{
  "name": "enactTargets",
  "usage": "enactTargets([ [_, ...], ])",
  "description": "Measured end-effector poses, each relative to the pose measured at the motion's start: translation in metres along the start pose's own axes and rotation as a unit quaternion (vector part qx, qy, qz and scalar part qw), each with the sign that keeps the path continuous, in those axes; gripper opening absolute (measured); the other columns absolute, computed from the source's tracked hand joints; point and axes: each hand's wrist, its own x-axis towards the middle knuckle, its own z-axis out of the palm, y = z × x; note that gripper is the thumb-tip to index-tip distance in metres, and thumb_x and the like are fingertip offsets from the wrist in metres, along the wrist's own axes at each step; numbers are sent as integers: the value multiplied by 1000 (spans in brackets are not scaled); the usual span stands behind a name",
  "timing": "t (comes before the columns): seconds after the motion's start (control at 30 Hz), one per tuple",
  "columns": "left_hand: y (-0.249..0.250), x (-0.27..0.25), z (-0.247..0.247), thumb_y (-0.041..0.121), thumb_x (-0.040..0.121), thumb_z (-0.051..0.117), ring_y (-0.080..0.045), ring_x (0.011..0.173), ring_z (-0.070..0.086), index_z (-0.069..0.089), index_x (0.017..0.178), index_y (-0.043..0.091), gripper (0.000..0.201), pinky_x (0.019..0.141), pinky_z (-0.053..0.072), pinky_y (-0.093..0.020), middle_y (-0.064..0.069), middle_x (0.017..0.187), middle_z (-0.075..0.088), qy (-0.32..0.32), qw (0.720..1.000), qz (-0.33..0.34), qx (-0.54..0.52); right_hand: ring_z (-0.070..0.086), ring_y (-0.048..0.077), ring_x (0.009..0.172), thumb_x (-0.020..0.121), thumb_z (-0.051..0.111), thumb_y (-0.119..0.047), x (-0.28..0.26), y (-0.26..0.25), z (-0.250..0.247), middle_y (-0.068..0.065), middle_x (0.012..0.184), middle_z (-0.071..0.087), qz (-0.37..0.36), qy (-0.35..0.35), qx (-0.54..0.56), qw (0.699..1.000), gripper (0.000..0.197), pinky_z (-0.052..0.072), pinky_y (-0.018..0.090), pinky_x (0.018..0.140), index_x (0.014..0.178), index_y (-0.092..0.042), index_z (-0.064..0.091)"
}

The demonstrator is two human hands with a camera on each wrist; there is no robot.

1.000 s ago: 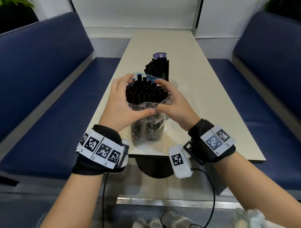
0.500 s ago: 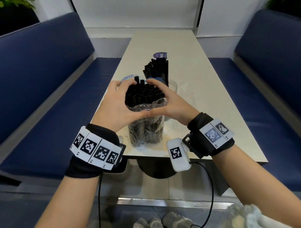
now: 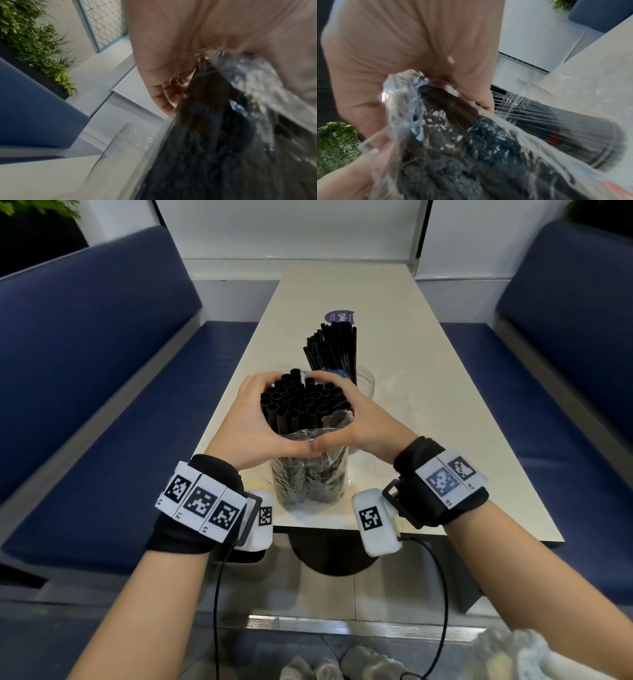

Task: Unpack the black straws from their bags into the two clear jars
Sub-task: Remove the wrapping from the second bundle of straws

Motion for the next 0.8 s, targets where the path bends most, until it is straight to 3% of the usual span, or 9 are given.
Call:
enactTargets([
  [0.07,-4,2,2,27,46,92,2,101,45,45,120,20,88,82,35,-3,12,110,38,9,1000,7,-25,39,15,124,70,76,-1,0,1,0,8,137,34,2,15,0,1000,74,33,19,102,132,-19,40],
  [0.17,-9,-2,12,35,40,82,4,105,49,43,111,20,83,91,41,-7,7,116,42,34,990,31,-132,35,12,128,67,80,-13,0,6,8,0,134,28,-27,65,21,997,61,33,15,105,118,-18,48],
  [0.27,-16,-9,26,23,44,80,1,107,58,37,118,21,86,90,49,-21,-1,116,52,50,965,32,-256,43,15,130,64,78,-28,-2,11,20,-3,135,41,-38,94,70,992,64,36,38,112,118,-18,46],
  [0.37,-23,-15,35,32,44,90,-20,125,50,29,133,24,108,103,43,-38,-12,134,46,32,958,22,-284,54,23,119,67,75,-19,-3,18,28,7,127,52,-23,86,142,986,68,42,48,106,124,-24,37],
  [0.47,-27,-22,41,46,45,89,-20,119,55,30,134,6,115,96,47,-30,-12,127,52,12,951,-10,-310,54,23,121,66,75,-19,-4,25,33,8,132,49,-17,69,169,983,75,44,41,106,126,-33,31],
  [0.57,-27,-25,47,36,45,92,-25,120,55,28,135,-2,117,98,48,-36,-20,129,51,10,954,-18,-298,60,13,107,71,68,-16,-3,27,36,6,127,50,-15,56,201,978,69,52,25,93,125,-34,28],
  [0.63,-27,-24,47,20,46,91,-11,115,59,35,129,3,101,96,49,-29,-12,122,57,28,963,-13,-269,59,6,102,75,62,-20,0,25,37,5,125,50,-19,52,219,974,66,52,21,90,128,-31,25],
  [0.7,-26,-23,46,6,47,87,4,103,61,40,119,18,86,86,49,-16,5,111,59,70,964,-5,-256,58,7,104,75,61,-20,2,24,41,3,123,51,-19,55,235,970,67,48,25,96,129,-30,23],
  [0.8,-29,-24,49,0,49,84,6,99,62,40,113,29,83,82,50,-15,11,108,58,100,960,-7,-261,61,-1,95,83,64,-9,1,28,51,-4,110,56,-5,59,239,969,66,51,20,91,131,-27,22],
])
